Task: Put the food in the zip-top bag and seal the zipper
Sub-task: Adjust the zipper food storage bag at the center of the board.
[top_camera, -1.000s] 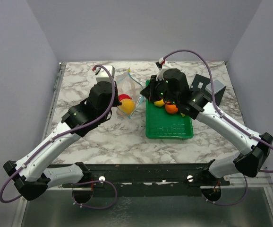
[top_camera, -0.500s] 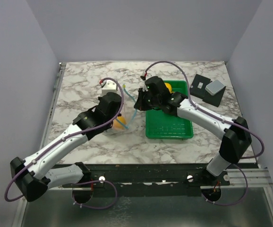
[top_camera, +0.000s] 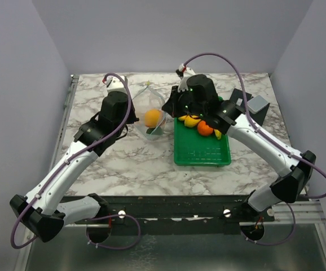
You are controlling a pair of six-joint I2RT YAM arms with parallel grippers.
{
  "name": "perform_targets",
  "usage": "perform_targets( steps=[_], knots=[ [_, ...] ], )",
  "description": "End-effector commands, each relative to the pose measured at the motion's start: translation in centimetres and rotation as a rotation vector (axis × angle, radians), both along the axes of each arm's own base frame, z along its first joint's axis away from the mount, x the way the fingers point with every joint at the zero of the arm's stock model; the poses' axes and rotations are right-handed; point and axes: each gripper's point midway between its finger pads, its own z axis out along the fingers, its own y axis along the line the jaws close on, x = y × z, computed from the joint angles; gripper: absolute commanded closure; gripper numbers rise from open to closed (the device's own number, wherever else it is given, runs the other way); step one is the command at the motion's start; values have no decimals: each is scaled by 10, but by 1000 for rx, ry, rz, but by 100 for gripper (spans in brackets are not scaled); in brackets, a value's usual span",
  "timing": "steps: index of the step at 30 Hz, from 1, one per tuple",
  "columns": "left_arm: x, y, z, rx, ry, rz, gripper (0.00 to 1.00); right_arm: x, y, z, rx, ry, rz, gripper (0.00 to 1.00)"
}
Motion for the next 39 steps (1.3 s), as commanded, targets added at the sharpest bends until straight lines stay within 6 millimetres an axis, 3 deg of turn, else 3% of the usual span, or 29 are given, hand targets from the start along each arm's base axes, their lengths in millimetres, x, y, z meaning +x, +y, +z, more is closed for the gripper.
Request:
perform_targets(
  steps=[1,5,9,14,17,20,24,28,34,39],
  knots=[
    [-5,-4,29,-42,-38,-39,100,-5,-11,33,1,-71,-9,99],
    [-6,-9,17,-54,-2,-48,100,-3,-10,17,-18,-44,-20,100],
    [-5,-8,0,-35,28,-36,100,-2,-8,-20,-57,15,-19,99],
    [-2,-3,-68,2,156,-20,100,-3,-3,-74,-108,120,-20,99],
    [-4,3,-95,9,210,-16,100,-9,1,-82,-106,152,6,100],
    [-2,0,-82,-13,190,-41,100,-9,0,-63,-76,112,13,99],
    [1,-5,-36,-48,98,-81,100,-8,-3,-27,-38,44,10,99],
    [2,-3,-5,-48,45,-84,100,-7,-4,-9,-21,9,6,99],
    [6,9,8,15,13,-57,100,-3,3,-15,0,32,2,99],
    [8,11,12,40,1,-61,100,-2,12,-33,26,82,-4,100]
  ],
)
